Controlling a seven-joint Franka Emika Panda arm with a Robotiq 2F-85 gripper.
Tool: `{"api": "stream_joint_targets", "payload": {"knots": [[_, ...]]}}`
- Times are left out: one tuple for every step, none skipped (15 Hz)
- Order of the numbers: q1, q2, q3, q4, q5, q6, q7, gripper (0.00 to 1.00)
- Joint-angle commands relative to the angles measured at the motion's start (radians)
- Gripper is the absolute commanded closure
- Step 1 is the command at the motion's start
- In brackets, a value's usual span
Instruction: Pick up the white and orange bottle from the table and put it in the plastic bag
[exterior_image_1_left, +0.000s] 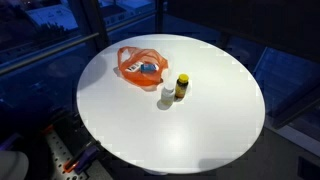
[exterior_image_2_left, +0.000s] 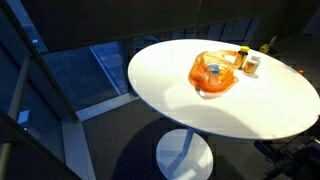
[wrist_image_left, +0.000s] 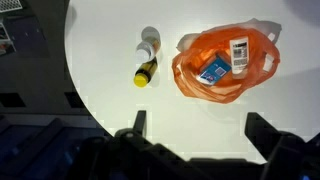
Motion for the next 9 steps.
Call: {"api": "stream_joint_targets", "payload": {"knots": [[0.023,0.002,-0.019,0.002,-0.010,-0.004,0.008,0.00],[0.023,0.002,-0.019,0.002,-0.010,-0.004,0.008,0.00],[0.023,0.002,-0.019,0.002,-0.010,-0.004,0.008,0.00],[0.023,0.002,-0.019,0.002,-0.010,-0.004,0.008,0.00],[0.023,0.002,-0.019,0.002,-0.010,-0.004,0.008,0.00],[0.023,0.002,-0.019,0.002,-0.010,-0.004,0.008,0.00],[0.021,0.010,-0.013,0.011,-0.018,-0.002,0.019,0.00],[0.019,0.022,-0.006,0.023,-0.027,0.000,0.035,0.00],[0.018,0.032,-0.002,0.031,-0.031,0.000,0.044,0.00]]}}
